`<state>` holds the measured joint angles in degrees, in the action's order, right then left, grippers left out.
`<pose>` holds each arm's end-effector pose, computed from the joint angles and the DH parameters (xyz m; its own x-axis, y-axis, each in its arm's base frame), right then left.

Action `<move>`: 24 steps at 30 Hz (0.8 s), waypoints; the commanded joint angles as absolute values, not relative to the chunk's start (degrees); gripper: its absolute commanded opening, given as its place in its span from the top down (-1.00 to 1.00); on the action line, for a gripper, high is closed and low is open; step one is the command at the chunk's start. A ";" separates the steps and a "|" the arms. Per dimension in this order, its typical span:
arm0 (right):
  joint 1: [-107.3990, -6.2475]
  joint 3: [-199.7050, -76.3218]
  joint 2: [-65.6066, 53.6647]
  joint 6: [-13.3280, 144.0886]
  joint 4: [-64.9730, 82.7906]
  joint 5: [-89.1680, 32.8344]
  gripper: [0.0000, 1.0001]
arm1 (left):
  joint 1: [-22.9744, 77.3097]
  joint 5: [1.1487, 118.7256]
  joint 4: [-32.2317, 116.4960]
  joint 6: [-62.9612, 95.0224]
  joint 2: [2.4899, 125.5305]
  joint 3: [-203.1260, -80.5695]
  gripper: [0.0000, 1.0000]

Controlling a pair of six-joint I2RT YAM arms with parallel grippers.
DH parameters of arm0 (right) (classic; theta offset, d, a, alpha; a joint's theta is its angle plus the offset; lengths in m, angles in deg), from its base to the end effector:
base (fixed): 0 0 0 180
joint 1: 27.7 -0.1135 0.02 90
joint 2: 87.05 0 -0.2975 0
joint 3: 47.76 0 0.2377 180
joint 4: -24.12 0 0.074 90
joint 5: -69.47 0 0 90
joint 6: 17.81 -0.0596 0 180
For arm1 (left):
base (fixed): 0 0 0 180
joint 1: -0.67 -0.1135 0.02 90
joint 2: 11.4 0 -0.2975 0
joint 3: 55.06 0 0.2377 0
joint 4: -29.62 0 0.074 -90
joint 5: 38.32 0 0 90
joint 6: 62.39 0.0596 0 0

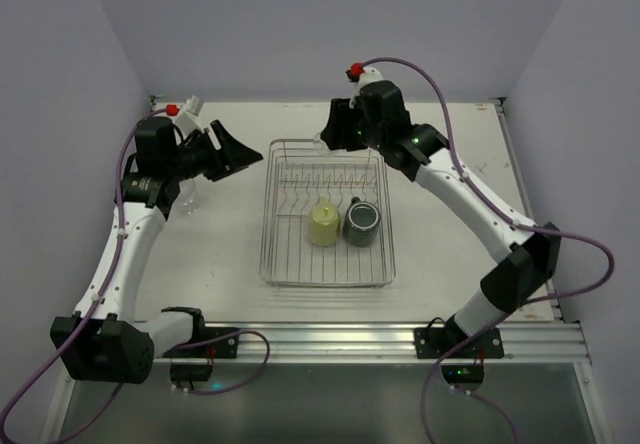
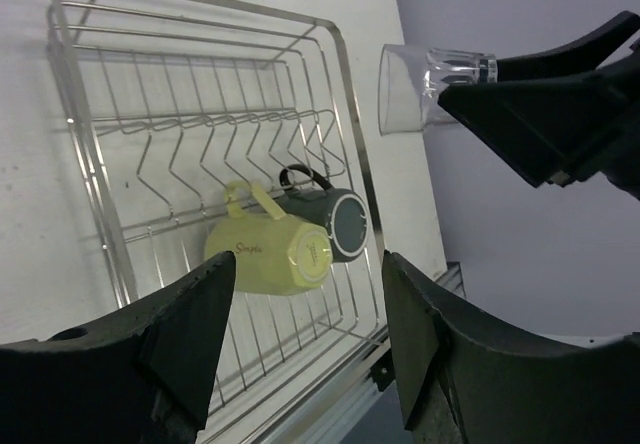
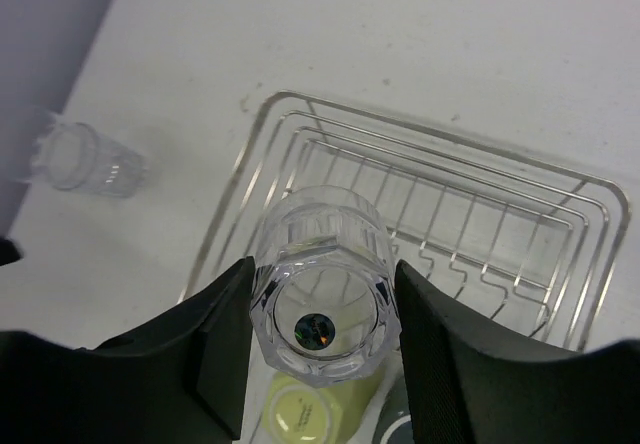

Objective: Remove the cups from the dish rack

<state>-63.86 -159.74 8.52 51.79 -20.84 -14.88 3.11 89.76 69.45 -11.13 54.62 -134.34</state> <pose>0.3216 0.2277 0.4130 -0.5420 0.0335 -0.8397 -0.3504 0.8992 0.2621 0.2368 -0.0469 0.3858 -0.7144 -0.4626 -0.5250 0.1764 0.6070 -0.7749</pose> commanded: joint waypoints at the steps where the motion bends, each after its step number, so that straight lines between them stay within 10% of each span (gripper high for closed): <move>1: -62.86 -150.91 2.00 47.34 -12.84 -25.60 1.00 | 4.71 97.54 61.91 -17.20 54.17 -132.79 -0.27; 10: -57.76 -121.90 -14.71 39.32 22.49 -57.14 1.00 | 7.35 105.81 41.97 -38.12 50.92 -124.44 -0.18; 24: -58.19 -112.39 -18.24 38.10 42.72 -67.98 1.00 | 10.94 105.82 39.67 -46.04 47.84 -120.74 -0.26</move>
<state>-57.80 -112.88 -17.47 39.38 34.02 -64.01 9.55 102.94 40.88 -42.34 48.66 -121.71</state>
